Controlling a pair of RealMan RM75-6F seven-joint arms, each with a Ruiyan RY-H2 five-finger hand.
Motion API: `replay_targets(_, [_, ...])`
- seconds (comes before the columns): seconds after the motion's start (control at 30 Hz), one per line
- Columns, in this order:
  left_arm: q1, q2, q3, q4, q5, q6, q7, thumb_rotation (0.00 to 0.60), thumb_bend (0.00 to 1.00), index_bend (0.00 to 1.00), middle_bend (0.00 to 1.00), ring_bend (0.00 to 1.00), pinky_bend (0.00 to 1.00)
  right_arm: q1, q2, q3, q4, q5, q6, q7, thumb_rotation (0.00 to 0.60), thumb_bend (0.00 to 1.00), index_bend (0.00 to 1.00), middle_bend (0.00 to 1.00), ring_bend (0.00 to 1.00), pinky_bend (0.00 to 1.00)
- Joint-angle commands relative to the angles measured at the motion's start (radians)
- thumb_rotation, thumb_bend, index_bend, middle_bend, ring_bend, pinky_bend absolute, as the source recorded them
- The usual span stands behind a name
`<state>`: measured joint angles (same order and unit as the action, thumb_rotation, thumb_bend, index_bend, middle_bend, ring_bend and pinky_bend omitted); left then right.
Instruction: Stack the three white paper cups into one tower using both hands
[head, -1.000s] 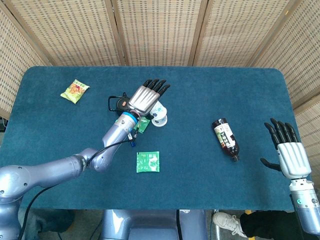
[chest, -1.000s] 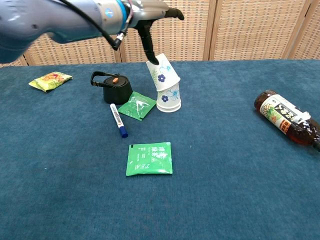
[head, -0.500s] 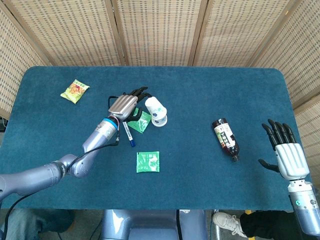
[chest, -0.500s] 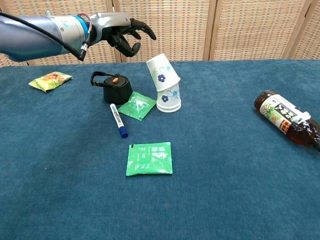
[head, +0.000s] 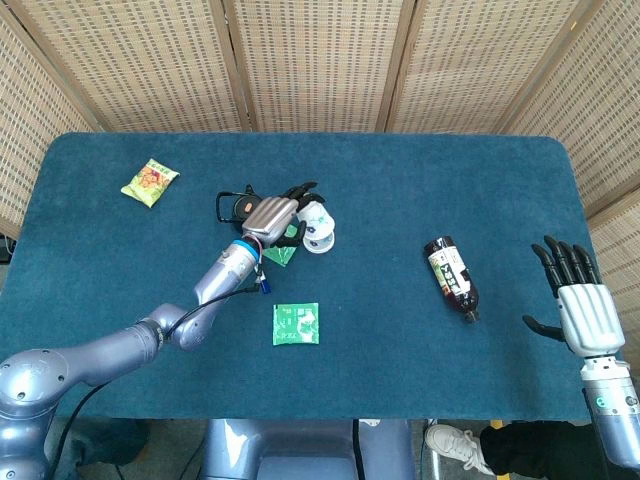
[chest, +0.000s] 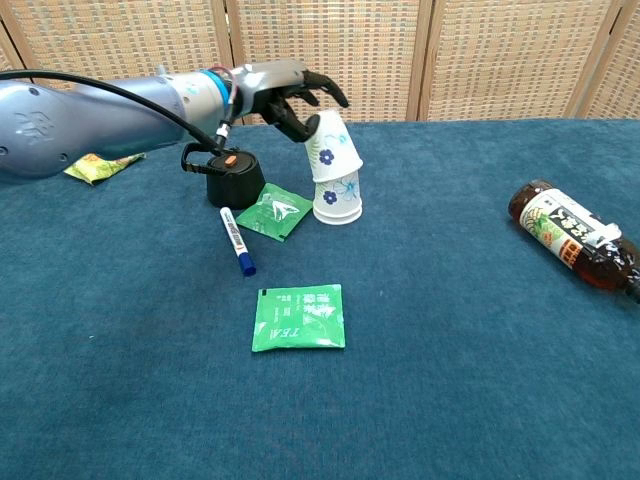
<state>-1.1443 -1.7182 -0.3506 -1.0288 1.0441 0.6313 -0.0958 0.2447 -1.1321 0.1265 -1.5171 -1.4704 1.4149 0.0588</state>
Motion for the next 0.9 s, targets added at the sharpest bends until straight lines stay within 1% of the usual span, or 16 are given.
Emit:
replay_targets(0.03, [-0.014, -0.011, 0.005, 0.012, 0.016, -0.008, 0.005, 0.6, 0.69, 0.2, 0.06, 0.1, 0.25, 0.0, 0.0, 0.001, 0.001, 0.002, -0.001, 0.002, 0.6, 0.0, 0.0, 0.0, 0.0, 0.0])
replay_targets(0.17, [-0.028, -0.014, 0.026, 0.002, 0.056, 0.014, 0.05, 0.6, 0.69, 0.2, 0.07, 0.11, 0.25, -0.001, 0.003, 0.002, 0.004, 0.006, -0.006, 0.007, 0.6, 0.0, 0.0, 0.0, 0.0, 0.0])
replay_targets(0.3, [-0.017, -0.002, 0.028, -0.025, 0.067, 0.053, 0.068, 0.6, 0.69, 0.2, 0.07, 0.11, 0.25, -0.003, 0.004, 0.001, 0.002, 0.0, -0.003, 0.009, 0.6, 0.0, 0.0, 0.0, 0.0, 0.0])
replay_targets(0.43, [0.015, 0.054, 0.035, -0.086, 0.089, 0.12, 0.109, 0.6, 0.67, 0.2, 0.07, 0.11, 0.24, -0.005, 0.006, 0.001, -0.003, -0.006, 0.002, 0.009, 0.6, 0.0, 0.0, 0.0, 0.0, 0.0])
replay_targets(0.47, [0.027, 0.073, 0.041, -0.105, 0.096, 0.141, 0.128, 0.6, 0.6, 0.17, 0.06, 0.09, 0.21, -0.006, 0.007, 0.001, -0.004, -0.007, 0.003, 0.01, 0.6, 0.0, 0.0, 0.0, 0.0, 0.0])
replay_targets(0.5, [0.042, 0.094, 0.05, -0.128, 0.099, 0.162, 0.153, 0.6, 0.46, 0.11, 0.03, 0.05, 0.14, -0.006, 0.008, 0.001, -0.006, -0.008, 0.004, 0.01, 0.6, 0.0, 0.0, 0.0, 0.0, 0.0])
replay_targets(0.53, [0.063, 0.127, 0.063, -0.165, 0.092, 0.183, 0.2, 0.6, 0.33, 0.07, 0.02, 0.03, 0.09, -0.007, 0.009, 0.001, -0.008, -0.009, 0.006, 0.011, 0.6, 0.0, 0.0, 0.0, 0.0, 0.0])
replay_targets(0.57, [0.082, 0.16, 0.076, -0.203, 0.076, 0.197, 0.248, 0.6, 0.15, 0.02, 0.0, 0.0, 0.03, -0.008, 0.009, 0.0, -0.01, -0.011, 0.007, 0.011, 0.6, 0.0, 0.0, 0.0, 0.0, 0.0])
replay_targets(0.6, [0.103, 0.193, 0.086, -0.249, 0.055, 0.217, 0.296, 0.6, 0.04, 0.0, 0.0, 0.0, 0.0, -0.009, 0.01, 0.0, -0.012, -0.012, 0.009, 0.01, 0.6, 0.0, 0.0, 0.0, 0.0, 0.0])
replay_targets(0.63, [0.135, 0.234, 0.096, -0.314, 0.025, 0.258, 0.357, 0.6, 0.0, 0.0, 0.0, 0.0, 0.0, -0.01, 0.011, 0.0, -0.015, -0.015, 0.011, 0.008, 0.6, 0.0, 0.0, 0.0, 0.0, 0.0])
replay_targets(0.77, [0.237, 0.331, 0.129, -0.493, -0.05, 0.399, 0.486, 0.6, 0.0, 0.0, 0.0, 0.0, 0.0, -0.012, 0.014, -0.003, -0.025, -0.026, 0.019, 0.005, 0.6, 0.0, 0.0, 0.0, 0.0, 0.0])
replay_targets(0.83, [0.317, 0.384, 0.166, -0.587, -0.063, 0.508, 0.535, 0.6, 0.0, 0.0, 0.0, 0.0, 0.0, -0.014, 0.015, -0.006, -0.033, -0.037, 0.025, 0.001, 0.6, 0.0, 0.0, 0.0, 0.0, 0.0])
replay_targets(0.9, [0.384, 0.413, 0.199, -0.64, -0.059, 0.598, 0.559, 0.6, 0.0, 0.0, 0.0, 0.0, 0.0, -0.016, 0.014, -0.009, -0.038, -0.043, 0.028, -0.004, 0.6, 0.0, 0.0, 0.0, 0.0, 0.0])
